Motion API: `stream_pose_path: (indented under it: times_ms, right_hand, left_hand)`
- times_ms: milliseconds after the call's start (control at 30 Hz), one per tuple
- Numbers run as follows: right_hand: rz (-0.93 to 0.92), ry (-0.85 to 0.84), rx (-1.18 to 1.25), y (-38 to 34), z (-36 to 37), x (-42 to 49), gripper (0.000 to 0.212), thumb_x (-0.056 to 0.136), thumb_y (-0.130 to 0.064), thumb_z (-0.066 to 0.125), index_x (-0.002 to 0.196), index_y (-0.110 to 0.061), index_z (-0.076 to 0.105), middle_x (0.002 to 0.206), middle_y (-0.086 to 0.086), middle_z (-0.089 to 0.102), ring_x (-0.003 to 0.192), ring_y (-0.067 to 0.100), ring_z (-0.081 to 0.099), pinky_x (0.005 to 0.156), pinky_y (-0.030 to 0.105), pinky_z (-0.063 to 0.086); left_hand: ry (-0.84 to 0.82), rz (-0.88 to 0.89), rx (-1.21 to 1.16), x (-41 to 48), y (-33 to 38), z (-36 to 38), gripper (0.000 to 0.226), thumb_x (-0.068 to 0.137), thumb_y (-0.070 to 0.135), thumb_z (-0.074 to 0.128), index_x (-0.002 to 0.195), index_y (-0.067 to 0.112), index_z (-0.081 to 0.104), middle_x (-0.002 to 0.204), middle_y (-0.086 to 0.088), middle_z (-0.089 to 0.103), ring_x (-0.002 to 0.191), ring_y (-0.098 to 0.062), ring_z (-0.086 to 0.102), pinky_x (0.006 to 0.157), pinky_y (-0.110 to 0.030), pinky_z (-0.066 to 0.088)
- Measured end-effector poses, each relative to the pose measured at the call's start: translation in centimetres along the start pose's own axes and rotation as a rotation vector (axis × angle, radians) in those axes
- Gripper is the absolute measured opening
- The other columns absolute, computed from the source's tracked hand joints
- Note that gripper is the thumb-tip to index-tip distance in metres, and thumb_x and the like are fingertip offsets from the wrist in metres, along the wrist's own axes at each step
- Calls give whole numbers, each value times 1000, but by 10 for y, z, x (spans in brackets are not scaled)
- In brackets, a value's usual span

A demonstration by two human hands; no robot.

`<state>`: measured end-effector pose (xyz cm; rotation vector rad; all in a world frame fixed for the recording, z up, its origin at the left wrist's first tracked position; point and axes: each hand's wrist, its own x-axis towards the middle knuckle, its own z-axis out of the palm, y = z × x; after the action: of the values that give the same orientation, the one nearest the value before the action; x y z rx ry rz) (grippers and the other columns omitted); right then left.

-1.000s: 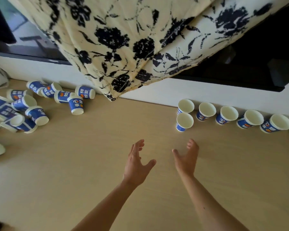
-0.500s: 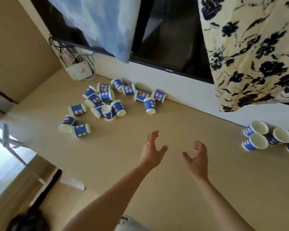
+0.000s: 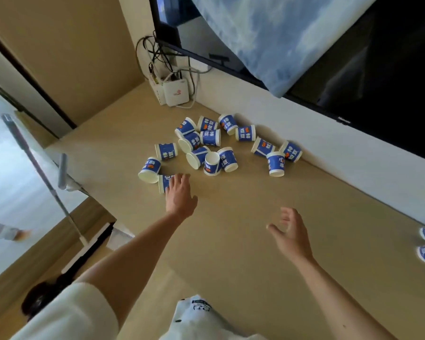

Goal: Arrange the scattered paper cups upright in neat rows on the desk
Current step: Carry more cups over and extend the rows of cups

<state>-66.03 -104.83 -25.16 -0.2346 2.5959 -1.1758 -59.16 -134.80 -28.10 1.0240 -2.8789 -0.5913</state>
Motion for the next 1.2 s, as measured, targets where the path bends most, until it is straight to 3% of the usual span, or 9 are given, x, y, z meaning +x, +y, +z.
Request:
stream_pose_path:
  times_ms: [233, 467, 567, 700, 867, 933, 1067, 1200]
  right_hand:
    - [0, -65, -53, -12, 10, 3, 57, 81, -10, 79, 131, -8, 51, 123, 8, 57, 104, 21, 60, 93, 31, 46]
    - [-5, -102, -101, -17, 17, 7, 58, 81, -12, 79, 131, -10, 50, 123, 8, 57, 105, 22, 59, 96, 36, 48]
    - [-28, -127, -104, -21, 24, 12, 60, 80, -11, 80, 132, -11, 50, 124, 8, 57, 104, 19, 58, 92, 28, 45]
    - [-123, -169, -142, -36, 36, 23, 74, 78, -9, 81, 141, -14, 44, 134, 5, 47, 119, 19, 52, 98, 20, 36]
    - [-249, -407, -307, -55, 41, 31, 97, 76, -15, 83, 154, -28, 25, 153, -5, 32, 139, 14, 37, 113, 33, 34]
    - [-304, -424, -382, -59, 40, 33, 91, 75, -28, 81, 150, -27, 29, 148, -6, 42, 135, 16, 43, 113, 35, 33]
    - [-395, -280, -366, -65, 37, 36, 68, 73, -40, 81, 132, -25, 49, 125, -11, 60, 115, 14, 57, 104, 33, 38]
    - [-296, -207, -227, -62, 30, 38, 57, 71, -35, 81, 120, -23, 55, 109, -10, 67, 101, 16, 65, 97, 41, 46]
  left_hand:
    - [-21, 58, 342, 35, -48, -3, 76, 78, 13, 71, 144, 12, 33, 146, -10, 37, 144, -29, 25, 118, -42, 25]
    - [-143, 161, 430, 52, -56, 5, 66, 79, 20, 74, 138, 17, 45, 131, -9, 50, 129, -28, 45, 121, -49, 18]
    - [-208, 273, 312, 53, -38, 3, 72, 74, 35, 76, 138, 25, 46, 128, -4, 49, 122, -24, 49, 114, -49, 27]
    - [-340, 508, 64, 39, 7, -4, 81, 68, 34, 80, 139, 30, 41, 126, 2, 52, 114, -17, 50, 99, -37, 42]
    - [-554, 573, -159, 28, 52, -20, 84, 65, 30, 87, 128, 31, 31, 119, 2, 58, 100, -12, 54, 82, -26, 43]
    - [-584, 560, -200, 31, 64, -27, 89, 63, 35, 89, 129, 29, 29, 120, 2, 57, 101, -13, 58, 81, -25, 48]
    - [-574, 583, -193, 33, 88, -34, 97, 61, 48, 87, 132, 28, 25, 121, 2, 56, 103, -16, 60, 81, -26, 50]
    - [-562, 526, -334, 46, 103, -33, 83, 74, 70, 63, 139, 31, 28, 123, 2, 56, 107, -17, 60, 82, -30, 50]
